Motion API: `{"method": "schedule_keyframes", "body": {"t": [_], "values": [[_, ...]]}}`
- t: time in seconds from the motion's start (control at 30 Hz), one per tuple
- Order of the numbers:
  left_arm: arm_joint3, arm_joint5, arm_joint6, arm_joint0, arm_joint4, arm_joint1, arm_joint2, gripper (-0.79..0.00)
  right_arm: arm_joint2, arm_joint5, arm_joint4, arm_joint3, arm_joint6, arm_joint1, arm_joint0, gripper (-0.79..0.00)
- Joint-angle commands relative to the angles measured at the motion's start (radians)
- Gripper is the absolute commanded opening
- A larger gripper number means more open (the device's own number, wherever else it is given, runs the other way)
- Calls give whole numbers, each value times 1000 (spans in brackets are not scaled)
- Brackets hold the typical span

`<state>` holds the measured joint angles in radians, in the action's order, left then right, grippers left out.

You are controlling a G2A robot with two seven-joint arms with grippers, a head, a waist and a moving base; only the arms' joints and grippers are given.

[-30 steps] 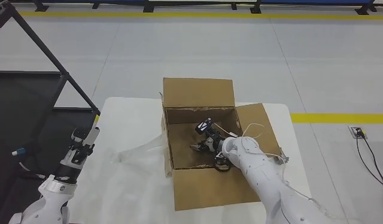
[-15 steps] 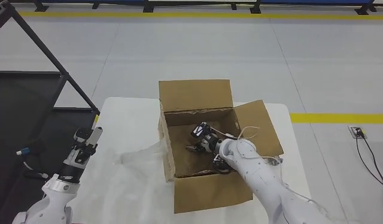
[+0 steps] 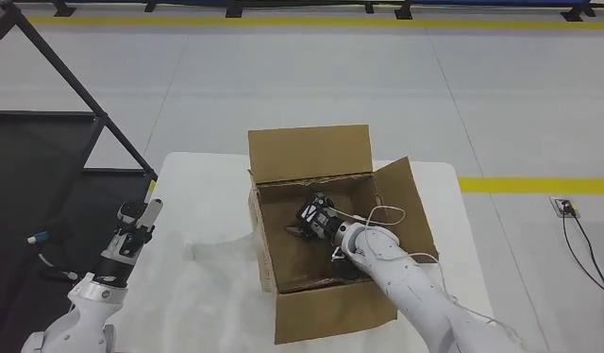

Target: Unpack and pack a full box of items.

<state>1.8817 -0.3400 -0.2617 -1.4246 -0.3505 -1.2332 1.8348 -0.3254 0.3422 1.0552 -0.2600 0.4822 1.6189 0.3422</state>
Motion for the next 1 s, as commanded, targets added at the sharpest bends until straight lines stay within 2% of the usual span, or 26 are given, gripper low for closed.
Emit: {"method": "schedule_keyframes", "body": {"t": [0.0, 0.33, 0.63, 0.97], "values": [[0, 2, 2, 0, -1, 1, -2, 0, -7, -18, 8, -32, 1, -11, 6, 0], [-2, 8, 8, 4, -3, 5, -14, 0, -70, -124, 61, -253, -19, -89, 59, 0], [-6, 11, 12, 7, 4, 9, -16, 0, -177, -185, 141, -560, -223, -188, 138, 0], [-14, 13, 11, 15, 14, 14, -12, 0, -326, -168, 232, -841, -416, -277, 260, 0]]}}
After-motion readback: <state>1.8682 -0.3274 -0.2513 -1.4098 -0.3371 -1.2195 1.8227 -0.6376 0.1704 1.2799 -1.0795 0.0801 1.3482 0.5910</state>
